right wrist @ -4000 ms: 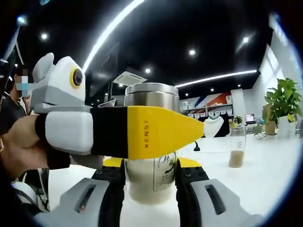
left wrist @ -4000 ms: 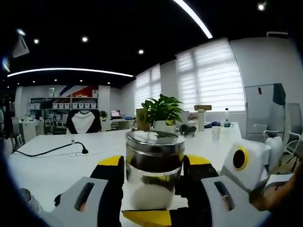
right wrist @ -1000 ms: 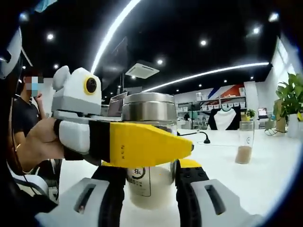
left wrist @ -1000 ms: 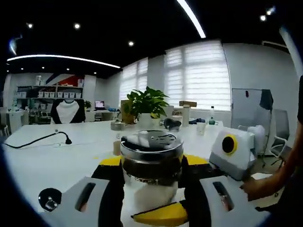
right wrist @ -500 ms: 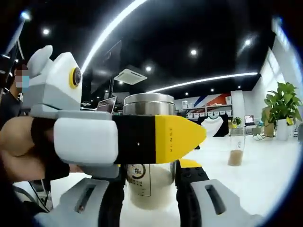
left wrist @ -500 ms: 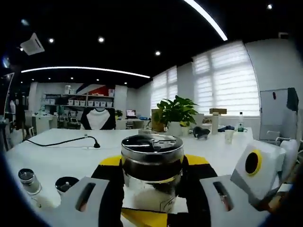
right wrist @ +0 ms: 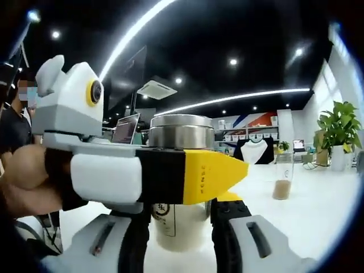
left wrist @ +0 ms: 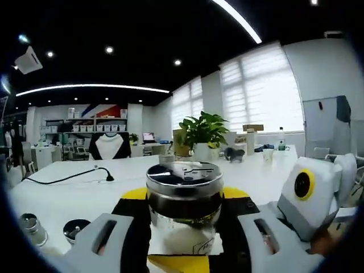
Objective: Rotate the seasoning bottle until the label or dispensing opening points toward the visible target arrow and the bottle remains upright within the marked orientation range
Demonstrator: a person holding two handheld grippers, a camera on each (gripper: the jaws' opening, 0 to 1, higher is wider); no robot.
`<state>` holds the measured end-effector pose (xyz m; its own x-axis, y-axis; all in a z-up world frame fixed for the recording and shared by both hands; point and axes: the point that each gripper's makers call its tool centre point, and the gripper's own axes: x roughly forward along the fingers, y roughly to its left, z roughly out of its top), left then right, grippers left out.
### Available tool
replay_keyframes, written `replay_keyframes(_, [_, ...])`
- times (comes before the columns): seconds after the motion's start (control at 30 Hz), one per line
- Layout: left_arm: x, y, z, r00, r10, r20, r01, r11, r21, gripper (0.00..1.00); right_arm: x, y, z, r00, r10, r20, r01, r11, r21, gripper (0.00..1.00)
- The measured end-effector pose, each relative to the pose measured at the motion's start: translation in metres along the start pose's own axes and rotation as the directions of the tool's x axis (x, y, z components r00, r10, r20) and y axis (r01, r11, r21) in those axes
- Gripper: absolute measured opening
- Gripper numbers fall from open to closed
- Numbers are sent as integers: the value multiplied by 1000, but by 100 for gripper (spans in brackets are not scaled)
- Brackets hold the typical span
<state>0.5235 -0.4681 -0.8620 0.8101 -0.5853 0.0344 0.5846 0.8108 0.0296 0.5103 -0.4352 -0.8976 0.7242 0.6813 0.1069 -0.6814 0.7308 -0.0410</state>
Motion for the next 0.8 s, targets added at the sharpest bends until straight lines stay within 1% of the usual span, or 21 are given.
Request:
replay_keyframes(0.07, [1, -6, -1, 999, -51, -10, 51, 999, 5, 47, -1, -1, 0, 1000, 15, -8, -15, 1000, -4, 40])
replay_keyframes(0.1, [1, -6, 0, 998, -59, -9, 59, 998, 7, 47, -1, -2, 0, 1000, 21, -9, -21, 1000, -1, 40])
replay_keyframes(0.13, [1, -9, -1, 995, -92, -27, 92, 996, -1, 47, -1, -2, -1, 999, 34, -15, -33, 999, 15, 40])
replay_keyframes(0.2, [2, -12, -2, 991, -129, -48, 129, 992, 5, 47, -2, 0, -1, 998, 55, -20, -55, 998, 29, 40])
replay_keyframes(0.27, [3, -15, 1, 986, -160, -48, 161, 987, 17, 47, -2, 1, 1, 997, 79, -15, -78, 996, 47, 41])
replay_keyframes(0.33, [2, -18, 2, 978, -201, -54, 202, 979, 17, 47, -3, 2, 1, 994, 111, -16, -110, 991, 71, 41])
replay_keyframes(0.37, [2, -20, 3, 972, -226, -56, 228, 973, 22, 47, -4, 5, 0, 988, 155, -24, -153, 984, 90, 41])
replay_keyframes(0.43, [2, -21, 4, 965, -256, -58, 258, 965, 34, 47, -4, 5, 0, 983, 180, -37, -175, 978, 114, 42])
replay_keyframes(0.47, [1, -22, 5, 961, -270, -57, 272, 962, 37, 47, -3, 5, 1, 982, 187, -37, -182, 977, 112, 43])
replay_keyframes(0.5, [0, -26, 7, 953, -297, -57, 300, 953, 43, 47, -4, 7, 2, 976, 215, -40, -211, 972, 100, 43])
replay_keyframes(0.53, [0, -27, 8, 953, -299, -50, 301, 952, 49, 47, -4, 7, 2, 973, 226, -37, -221, 970, 103, 43])
replay_keyframes(0.57, [-1, -29, 10, 948, -315, -47, 318, 946, 70, 47, -5, 8, 3, 970, 242, -38, -237, 966, 105, 43])
replay_keyframes(0.6, [-2, -30, 10, 946, -321, -49, 324, 943, 73, 47, -7, 9, 4, 966, 257, -36, -253, 962, 99, 43])
replay_keyframes(0.67, [-3, -31, 13, 943, -331, -43, 333, 940, 67, 47, -10, 9, 6, 965, 262, -26, -259, 962, 83, 45])
replay_keyframes(0.7, [-5, -33, 15, 933, -358, -37, 360, 931, 59, 47, -11, 10, 6, 964, 265, -26, -262, 962, 73, 46])
replay_keyframes(0.73, [-6, -34, 17, 929, -368, -33, 369, 928, 51, 47, -13, 11, 8, 960, 278, -22, -277, 959, 60, 46])
replay_keyframes(0.8, [-8, -36, 18, 918, -397, -28, 397, 916, 45, 47, -16, 12, 9, 954, 300, -14, -299, 952, 62, 47])
